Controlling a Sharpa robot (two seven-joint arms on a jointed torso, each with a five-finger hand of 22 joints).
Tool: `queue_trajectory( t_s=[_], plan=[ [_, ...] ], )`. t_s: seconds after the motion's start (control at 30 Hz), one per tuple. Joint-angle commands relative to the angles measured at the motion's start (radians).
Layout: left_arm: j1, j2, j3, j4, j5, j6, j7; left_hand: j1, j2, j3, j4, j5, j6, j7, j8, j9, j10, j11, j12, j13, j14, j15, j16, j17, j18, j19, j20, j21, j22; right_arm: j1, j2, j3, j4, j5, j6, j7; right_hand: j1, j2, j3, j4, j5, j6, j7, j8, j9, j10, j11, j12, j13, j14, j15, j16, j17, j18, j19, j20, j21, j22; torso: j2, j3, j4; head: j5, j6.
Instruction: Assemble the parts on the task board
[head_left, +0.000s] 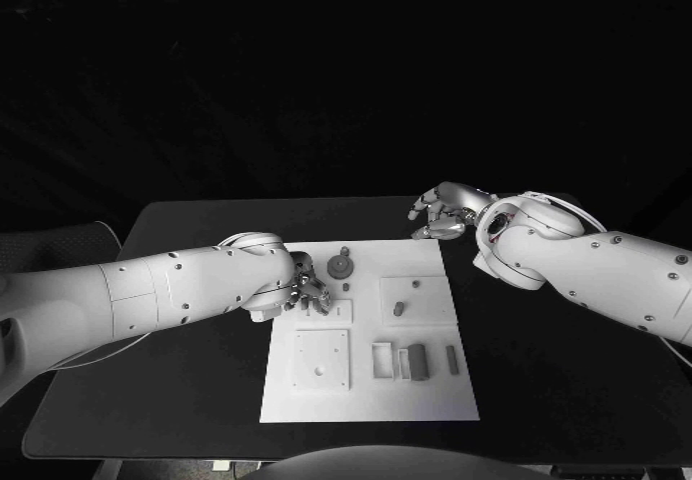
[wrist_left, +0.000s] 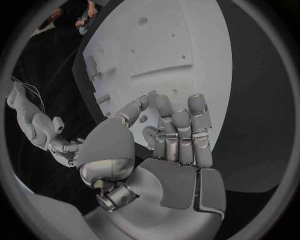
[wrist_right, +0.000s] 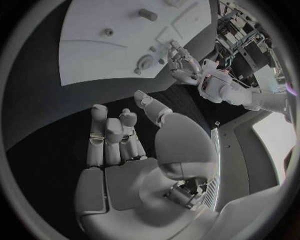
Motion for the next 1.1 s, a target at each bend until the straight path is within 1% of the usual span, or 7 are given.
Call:
queue_trajectory(
  t_s=[0.03, 0.57, 0.6, 0.67, 0.9, 0.97, 1.1],
  plan=[
    [-0.001, -0.002, -0.001, -0.004, 0.005, 0.019, -0.007, 0.038, 0.05, 0.017, -0.018, 0.004, 0.056, 0.01, 0.004, 0.001, -0.004, -0.005, 0.005, 0.0, -0.006, -0.012, 0.006, -0.001, -0.007, -0.002, -0.012, 0.004, 0.021, 0.0, 0.0, 0.001, 0.001, -0.014, 0.013, 0.0, 0.001, 0.002, -0.002, -0.001, 0.001, 0.042, 0.036, -0.004, -0.002, -0.054, 0.042, -0.001, -0.002, -0.005, 0.0, -0.004, -0.001, 0.015, -0.007, 0.002, -0.007, 0.016, 0.0, -0.0003, -0.0001, 0.0, 0.0],
    [-0.001, 0.001, -0.001, -0.011, 0.04, 0.028, -0.007, 0.038, 0.05, 0.017, -0.018, 0.004, 0.056, 0.01, 0.004, 0.001, -0.004, -0.005, 0.005, 0.0, -0.006, -0.012, 0.006, -0.001, -0.007, -0.002, -0.012, 0.004, 0.021, 0.0, -0.005, 0.001, 0.002, -0.045, 0.013, 0.0, 0.002, 0.0, -0.002, -0.001, 0.001, 0.038, 0.037, -0.006, -0.003, -0.056, 0.043, -0.001, -0.002, -0.007, 0.001, -0.005, -0.001, 0.015, -0.008, 0.003, -0.008, 0.016, 0.0, -0.001, 0.0002, 0.003, 0.0],
    [-0.001, 0.001, -0.001, -0.011, 0.041, 0.028, -0.007, -0.105, -0.033, -0.055, 0.054, -0.103, 0.042, 0.02, -0.004, -0.001, -0.017, 0.006, -0.003, -0.003, -0.017, -0.004, 0.001, -0.004, -0.009, -0.011, 0.003, -0.002, 0.017, 0.0, -0.006, 0.001, 0.002, -0.046, 0.014, 0.0, 0.002, 0.0, -0.002, -0.001, 0.001, 0.038, 0.037, -0.006, -0.003, -0.056, 0.043, -0.001, -0.002, -0.007, 0.001, -0.005, -0.001, 0.015, -0.008, 0.003, -0.008, 0.016, 0.0, -0.0007, 0.0, 0.004, 0.001],
    [-0.001, 0.001, -0.001, -0.011, 0.043, 0.027, -0.008, -0.113, -0.039, -0.04, 0.077, -0.135, 0.04, 0.015, -0.007, 0.0, -0.021, 0.001, -0.003, -0.004, -0.021, -0.006, 0.0, -0.006, 0.0, -0.016, -0.006, -0.007, 0.015, 0.0, -0.008, 0.001, 0.001, -0.046, 0.013, -0.001, 0.007, -0.002, 0.0, -0.002, 0.002, 0.038, 0.038, -0.006, -0.003, -0.058, 0.044, -0.001, -0.002, -0.009, 0.001, -0.006, -0.002, 0.015, -0.011, 0.003, -0.009, 0.016, 0.0, -0.0007, -0.0002, 0.002, 0.001],
    [-0.001, 0.001, -0.001, -0.011, 0.044, 0.023, -0.007, -0.122, -0.06, -0.023, 0.114, -0.143, 0.04, 0.015, -0.009, 0.006, -0.023, 0.0, 0.002, -0.004, -0.024, -0.009, 0.006, -0.009, 0.0, -0.017, -0.008, -0.007, 0.018, -0.001, -0.008, 0.001, 0.001, -0.046, 0.005, -0.002, 0.008, -0.003, 0.0, -0.002, 0.001, 0.037, 0.038, -0.007, -0.003, -0.059, 0.044, -0.001, -0.003, -0.01, 0.002, -0.006, -0.002, 0.015, -0.012, 0.003, -0.01, 0.016, 0.0, -0.0004, 0.0001, 0.001, 0.001],
    [-0.001, 0.001, -0.001, -0.012, 0.046, 0.024, -0.006, -0.135, -0.057, -0.024, 0.131, -0.144, 0.04, 0.015, -0.01, 0.008, -0.024, 0.0, 0.004, -0.004, -0.025, -0.009, 0.008, -0.011, 0.0, -0.018, -0.008, -0.007, 0.018, -0.001, -0.009, 0.001, 0.001, -0.046, 0.005, -0.002, 0.007, -0.006, -0.001, -0.001, 0.001, 0.036, 0.039, -0.008, -0.004, -0.06, 0.044, -0.001, -0.003, -0.011, 0.002, -0.007, -0.002, 0.015, -0.013, 0.004, -0.011, 0.016, 0.0, -0.0003, 0.0005, 0.0, 0.002],
    [-0.001, 0.001, -0.001, -0.012, 0.049, 0.027, -0.007, -0.148, -0.049, -0.03, 0.138, -0.144, 0.04, 0.015, -0.01, 0.01, -0.025, 0.0, 0.006, -0.004, -0.026, -0.01, 0.011, -0.012, 0.0, -0.019, -0.009, -0.006, 0.019, -0.001, -0.011, 0.001, 0.001, -0.046, 0.007, -0.003, 0.007, -0.007, -0.001, -0.001, 0.001, 0.036, 0.039, -0.008, -0.004, -0.061, 0.045, -0.001, -0.003, -0.012, 0.003, -0.007, -0.002, 0.015, -0.014, 0.004, -0.011, 0.016, 0.0, -0.0002, -0.0001, -0.001, 0.001]
  ],
)
